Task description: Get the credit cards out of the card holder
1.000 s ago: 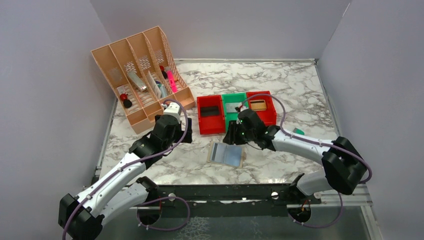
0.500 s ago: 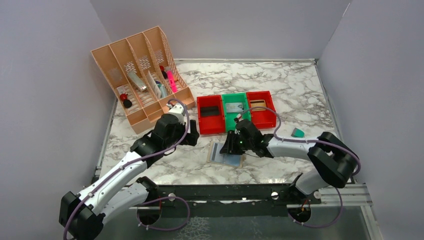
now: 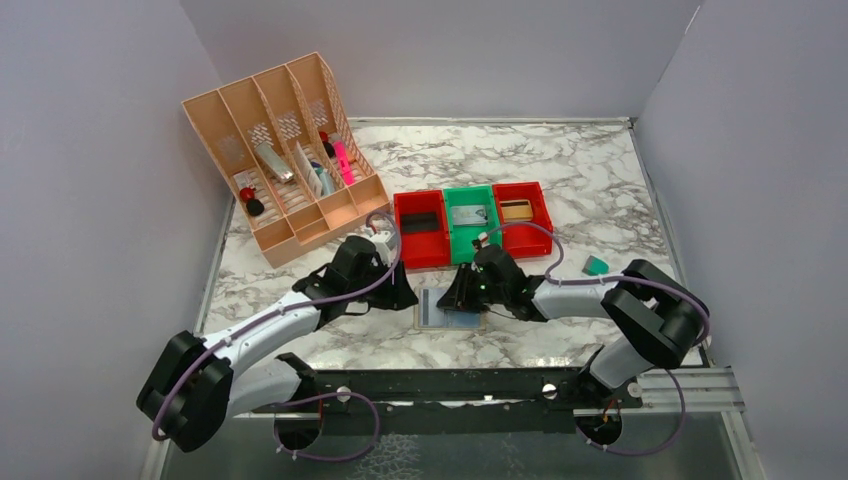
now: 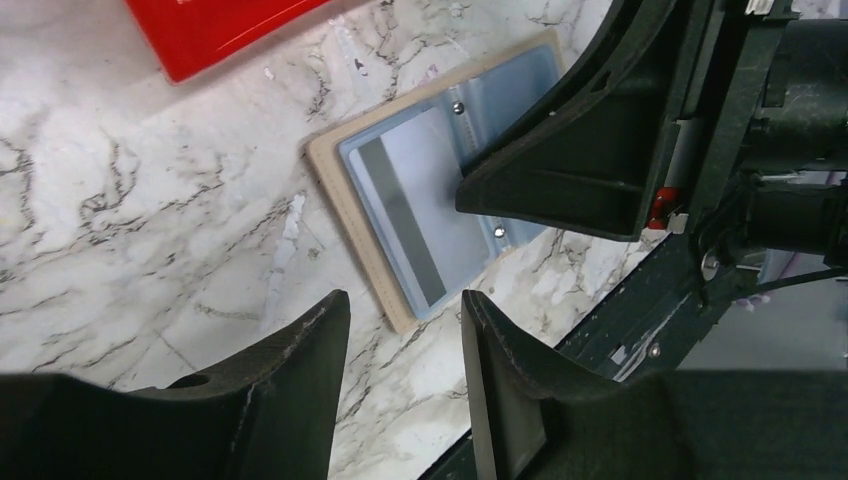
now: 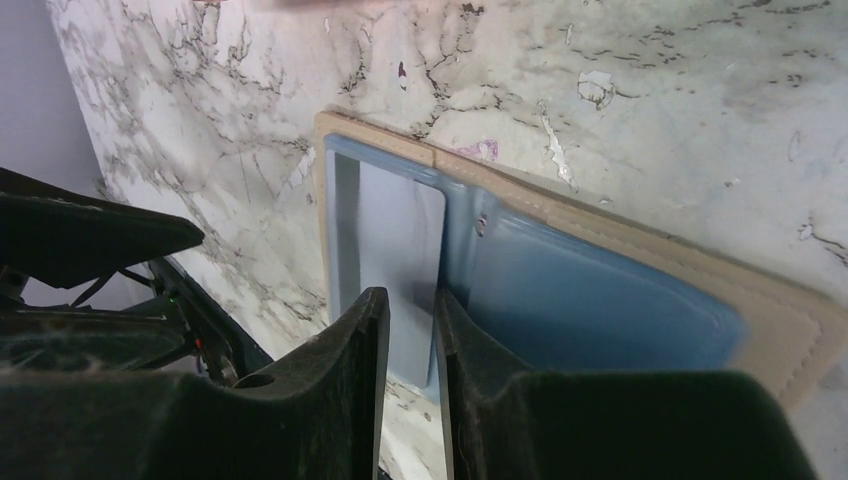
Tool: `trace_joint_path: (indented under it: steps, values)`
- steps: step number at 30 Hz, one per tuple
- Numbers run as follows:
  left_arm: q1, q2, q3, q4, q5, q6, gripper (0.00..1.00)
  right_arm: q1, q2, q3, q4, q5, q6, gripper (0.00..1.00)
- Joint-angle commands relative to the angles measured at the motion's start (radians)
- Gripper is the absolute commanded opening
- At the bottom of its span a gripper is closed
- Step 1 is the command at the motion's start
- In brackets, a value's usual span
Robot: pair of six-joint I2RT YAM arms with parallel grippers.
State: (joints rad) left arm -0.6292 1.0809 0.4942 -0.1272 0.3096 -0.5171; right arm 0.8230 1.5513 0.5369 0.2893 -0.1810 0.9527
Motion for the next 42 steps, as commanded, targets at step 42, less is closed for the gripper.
trace_joint_path:
  steps: [42]
  values:
    - [-0.144, 0.241, -0.055, 0.196, -0.053, -0.145, 0.21, -0.015, -0.021, -0.057, 0.032, -0.099, 0.071, 0.08]
